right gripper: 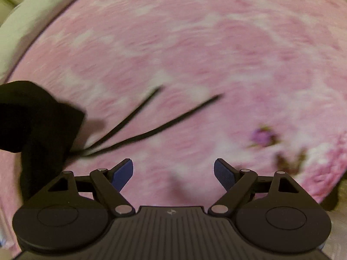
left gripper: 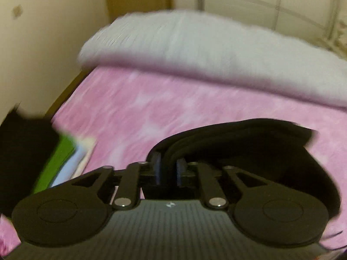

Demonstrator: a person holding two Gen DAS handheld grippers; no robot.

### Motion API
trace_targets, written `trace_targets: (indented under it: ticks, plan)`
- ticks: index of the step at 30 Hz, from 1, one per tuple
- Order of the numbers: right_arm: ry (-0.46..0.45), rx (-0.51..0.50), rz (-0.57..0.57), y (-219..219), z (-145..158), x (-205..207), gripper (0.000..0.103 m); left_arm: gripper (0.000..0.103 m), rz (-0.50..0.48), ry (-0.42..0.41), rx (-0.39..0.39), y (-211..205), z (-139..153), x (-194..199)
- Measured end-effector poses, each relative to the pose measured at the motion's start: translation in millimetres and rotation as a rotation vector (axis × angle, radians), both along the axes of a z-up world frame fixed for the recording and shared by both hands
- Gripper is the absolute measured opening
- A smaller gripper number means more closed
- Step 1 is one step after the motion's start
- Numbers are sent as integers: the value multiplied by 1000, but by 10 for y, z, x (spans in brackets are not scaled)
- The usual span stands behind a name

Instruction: Fold clothes

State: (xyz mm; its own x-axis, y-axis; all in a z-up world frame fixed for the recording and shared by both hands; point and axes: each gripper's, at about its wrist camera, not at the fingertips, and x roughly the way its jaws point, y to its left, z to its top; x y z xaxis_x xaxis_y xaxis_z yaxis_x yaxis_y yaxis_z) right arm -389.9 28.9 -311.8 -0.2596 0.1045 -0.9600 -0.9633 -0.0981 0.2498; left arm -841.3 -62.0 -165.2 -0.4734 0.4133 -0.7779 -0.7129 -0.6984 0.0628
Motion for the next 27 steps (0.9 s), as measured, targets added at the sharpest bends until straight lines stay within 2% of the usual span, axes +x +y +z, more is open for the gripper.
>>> trace_targets:
  ticks: [3,5,8,9,10,12,13,15,16,17,19,21,23,24,25,27]
  plan:
    - [27,-30,58,-187,-88,-369,83,42,-11,-47,-62,-235,-235,80]
    - [32,-46,86,-256,-129,-549,83,45,-5,-90,-95,-411,-394,197]
    - [24,-53,118,-293,-152,-725,83,46,-28,-350,6,-643,-665,696]
    - [19,-52,127,-287,-157,-758,83,51,-90,-436,31,-637,-752,934]
    - [14,-49,134,-280,-161,-781,83,58,-158,-479,30,-583,-815,1136]
    - [-1,-37,152,-232,-164,-832,83,66,-357,-491,-13,-418,-949,1655]
    - [-10,-30,160,-201,-166,-856,83,66,-455,-491,-36,-333,-1016,1911]
    - [-31,-18,176,-134,-176,-885,83,69,-613,-406,-110,-132,-1145,2336]
    - [-43,-12,184,-97,-179,-893,83,74,-658,-333,-147,-55,-1189,2503]
    - [-54,-4,192,-54,-178,-890,83,77,-700,-221,-198,2,-1280,2703]
    - [-77,12,210,41,-171,-873,83,85,-756,-75,-263,112,-1470,2929]
    - [-95,20,224,134,-185,-844,83,86,-783,13,-333,206,-1713,3082]
    - [-115,22,239,232,-221,-802,83,83,-763,68,-361,201,-1907,3175]
    - [-124,23,249,280,-246,-777,83,70,-729,103,-359,223,-1969,3177]
    - [-134,23,260,335,-272,-754,83,50,-685,101,-344,220,-1960,3119]
    - [-151,25,281,434,-311,-707,83,33,-586,65,-283,203,-1867,2968]
